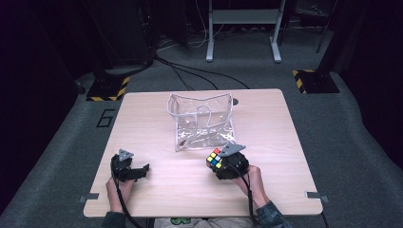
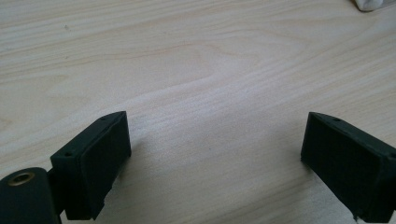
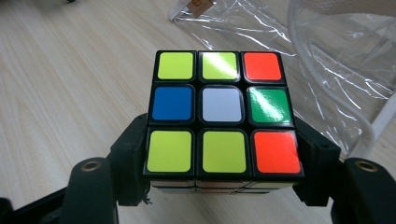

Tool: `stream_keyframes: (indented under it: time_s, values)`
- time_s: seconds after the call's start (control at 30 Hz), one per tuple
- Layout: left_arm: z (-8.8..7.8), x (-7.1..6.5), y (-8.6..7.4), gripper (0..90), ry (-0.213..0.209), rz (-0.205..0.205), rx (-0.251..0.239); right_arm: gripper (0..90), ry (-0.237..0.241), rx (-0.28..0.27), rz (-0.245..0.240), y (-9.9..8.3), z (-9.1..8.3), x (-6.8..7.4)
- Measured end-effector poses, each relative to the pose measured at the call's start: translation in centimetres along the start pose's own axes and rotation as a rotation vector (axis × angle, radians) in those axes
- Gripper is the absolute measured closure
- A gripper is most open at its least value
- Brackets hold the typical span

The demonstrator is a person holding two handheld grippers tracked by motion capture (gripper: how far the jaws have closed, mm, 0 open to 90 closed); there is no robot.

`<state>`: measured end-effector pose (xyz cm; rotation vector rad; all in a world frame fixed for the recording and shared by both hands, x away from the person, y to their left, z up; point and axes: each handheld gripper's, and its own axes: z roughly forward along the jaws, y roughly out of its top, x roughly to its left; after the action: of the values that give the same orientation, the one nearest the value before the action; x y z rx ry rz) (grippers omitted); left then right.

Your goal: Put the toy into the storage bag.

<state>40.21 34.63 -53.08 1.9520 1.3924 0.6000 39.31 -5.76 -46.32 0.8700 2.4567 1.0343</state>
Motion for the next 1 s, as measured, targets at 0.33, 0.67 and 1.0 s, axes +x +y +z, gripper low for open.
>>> stream_keyframes:
  time_s: [0.33,0.67,1.0]
  values:
    - [0.0,0.0,0.0,7.9,0.0,0.0,0.0,33.2,-0.027,-0.029,0.014,0.5,-1.6,-1.7]
    - [0.0,0.0,0.0,7.9,0.0,0.001,0.001,33.3,-0.05,-0.038,0.028,1.2,-2.6,-2.6]
    - [0.0,0.0,0.0,7.9,0.0,0.0,0.0,33.3,-0.058,-0.053,0.02,2.0,-3.5,-3.3]
